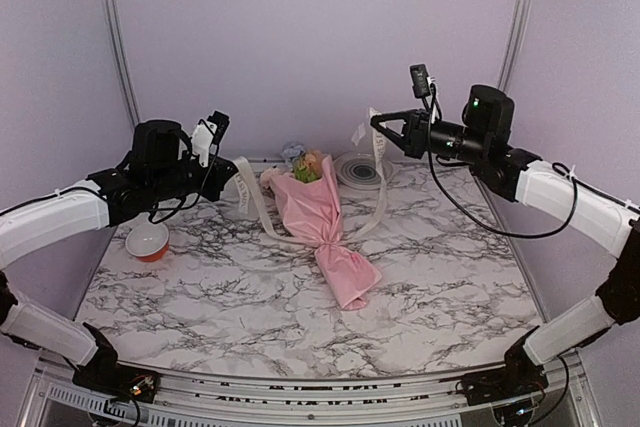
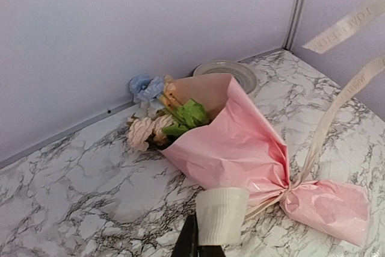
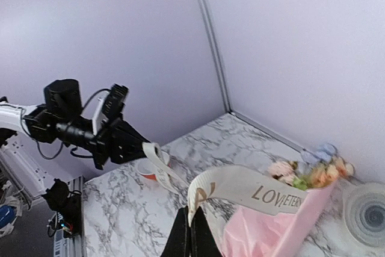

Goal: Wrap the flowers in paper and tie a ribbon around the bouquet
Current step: Tie the ribbon around the folded bouquet.

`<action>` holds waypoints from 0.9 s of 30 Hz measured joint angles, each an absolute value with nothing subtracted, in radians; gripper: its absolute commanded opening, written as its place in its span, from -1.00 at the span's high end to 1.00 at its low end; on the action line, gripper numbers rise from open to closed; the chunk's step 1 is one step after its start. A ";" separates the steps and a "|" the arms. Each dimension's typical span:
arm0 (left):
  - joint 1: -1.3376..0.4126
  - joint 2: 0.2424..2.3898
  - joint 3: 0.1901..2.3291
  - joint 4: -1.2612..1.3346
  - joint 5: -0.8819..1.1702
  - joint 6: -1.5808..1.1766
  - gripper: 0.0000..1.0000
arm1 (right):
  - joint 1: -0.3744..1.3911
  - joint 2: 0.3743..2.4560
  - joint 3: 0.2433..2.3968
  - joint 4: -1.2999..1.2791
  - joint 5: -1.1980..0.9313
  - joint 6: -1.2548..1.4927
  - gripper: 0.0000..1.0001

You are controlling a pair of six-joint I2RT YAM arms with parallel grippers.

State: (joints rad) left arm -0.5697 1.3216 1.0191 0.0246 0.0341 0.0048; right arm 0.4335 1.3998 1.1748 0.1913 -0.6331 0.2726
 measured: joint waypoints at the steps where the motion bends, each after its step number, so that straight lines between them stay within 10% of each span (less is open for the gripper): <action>1: -0.599 1.307 1.020 0.022 0.041 0.030 1.00 | 0.474 1.393 1.199 0.187 -0.649 0.255 1.00; 27: -0.770 0.939 1.018 -0.049 -0.306 0.169 1.00 | 0.824 1.238 1.336 0.149 -0.665 0.133 1.00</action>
State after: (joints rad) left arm -0.7704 0.9386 1.0180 -0.0494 -0.3061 0.1688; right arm 0.8242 1.2381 1.3357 0.1490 -0.6647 0.1333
